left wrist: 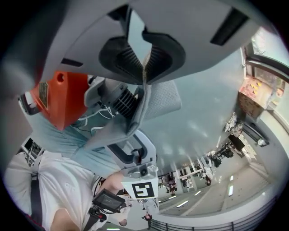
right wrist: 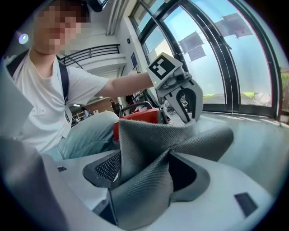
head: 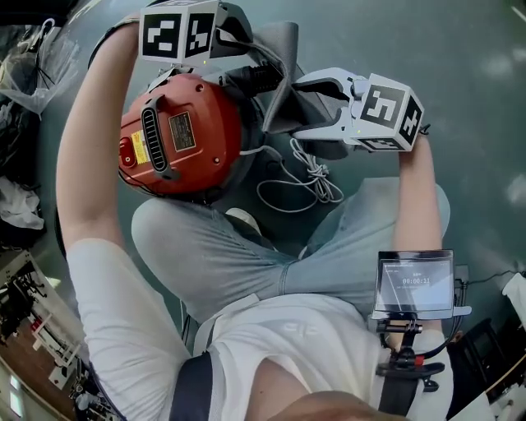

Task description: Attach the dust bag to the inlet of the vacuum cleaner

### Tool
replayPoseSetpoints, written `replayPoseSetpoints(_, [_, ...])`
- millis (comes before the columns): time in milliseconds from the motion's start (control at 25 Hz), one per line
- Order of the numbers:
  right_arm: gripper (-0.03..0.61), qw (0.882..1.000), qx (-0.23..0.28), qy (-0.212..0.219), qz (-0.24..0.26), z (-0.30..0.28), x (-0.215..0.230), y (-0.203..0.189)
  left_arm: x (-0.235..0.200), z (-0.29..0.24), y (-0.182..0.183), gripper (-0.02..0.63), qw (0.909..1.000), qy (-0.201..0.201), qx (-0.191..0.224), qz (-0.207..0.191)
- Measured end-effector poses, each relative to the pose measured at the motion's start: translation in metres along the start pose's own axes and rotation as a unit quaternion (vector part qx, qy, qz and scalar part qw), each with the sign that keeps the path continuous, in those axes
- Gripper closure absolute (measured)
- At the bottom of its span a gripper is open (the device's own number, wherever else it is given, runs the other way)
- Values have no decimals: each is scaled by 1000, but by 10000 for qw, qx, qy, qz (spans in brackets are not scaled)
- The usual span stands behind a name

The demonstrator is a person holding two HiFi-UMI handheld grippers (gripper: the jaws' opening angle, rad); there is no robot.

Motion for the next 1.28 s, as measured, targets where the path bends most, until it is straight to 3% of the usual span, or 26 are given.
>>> replayPoseSetpoints(160, [242,9994,2,329,77,-22,-18,-1,-9,-3,15,582,9995,226,205,-30])
replayPoseSetpoints(200, [268,9986,-93,477,219,-35,-27,-2,-8,-2,18,583,9996,183,208,-34])
replayPoseSetpoints(360, [268,9907,-702,749,892,-65,-46,-12,1,8,20,586,9997,192,132,-31])
replayPoseSetpoints(480, [268,9950,109,859,488,-27,-42,15,1,5,14,586,9994,311,152,-1])
replayPoseSetpoints(600, [268,9897,1413,145,183,31,-18,59,-1,5,14,586,9987,439,251,-68])
replayPoseSetpoints(640, [268,9881,1520,-186,117,42,-7,63,-2,4,14,586,9987,450,215,-129])
replayPoseSetpoints(760, [268,9937,427,-955,406,37,18,27,0,3,14,586,9991,370,97,-189])
replayPoseSetpoints(840, [268,9930,-67,-1038,554,18,29,6,1,8,16,586,9991,358,111,-184])
replayPoseSetpoints(920, [268,9938,-191,-912,603,-3,36,-3,1,13,17,586,9991,363,113,-209])
replayPoseSetpoints(1000, [268,9970,-29,-700,342,-15,37,-2,2,14,17,586,9990,387,87,-219])
replayPoseSetpoints(1240, [272,9979,-321,-525,-214,3,30,-7,4,14,18,586,9988,383,4,-289])
replayPoseSetpoints(1280, [319,9973,-378,-554,-290,3,30,-10,4,15,18,586,9989,362,3,-284])
Point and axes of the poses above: the fingertips, and each gripper's own axes: z backward along the fingers, x to its right, y out of its top, the point moved 2 cm from there along z, backward along the fingers, and after that the axes turned 5 degrees about y, right-handed, at the moved point
